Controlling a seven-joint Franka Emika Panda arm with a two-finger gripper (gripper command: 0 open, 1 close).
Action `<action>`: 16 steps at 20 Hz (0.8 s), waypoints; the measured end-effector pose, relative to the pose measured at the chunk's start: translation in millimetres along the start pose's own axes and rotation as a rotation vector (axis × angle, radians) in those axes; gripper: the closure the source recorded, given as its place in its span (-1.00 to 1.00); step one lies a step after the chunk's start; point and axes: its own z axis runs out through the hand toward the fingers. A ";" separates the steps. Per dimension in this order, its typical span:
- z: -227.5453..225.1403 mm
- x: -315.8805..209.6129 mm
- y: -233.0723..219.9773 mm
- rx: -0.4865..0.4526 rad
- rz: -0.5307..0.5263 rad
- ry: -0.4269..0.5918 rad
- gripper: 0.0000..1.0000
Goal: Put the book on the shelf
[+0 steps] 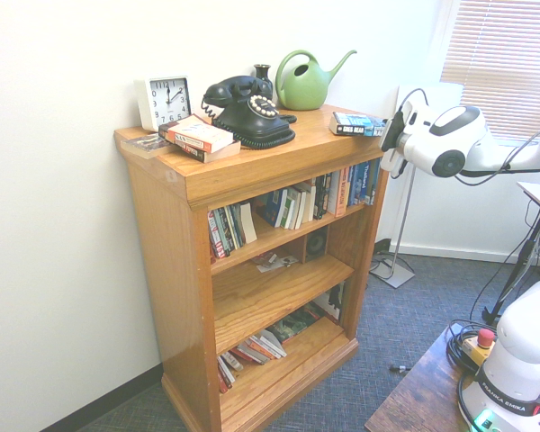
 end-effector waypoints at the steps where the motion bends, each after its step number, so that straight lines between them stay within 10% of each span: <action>1: -0.4 1.2 1.0 -0.003 0.008 -0.006 1.00; 16: -98.2 44.3 30.5 0.024 0.430 -0.440 1.00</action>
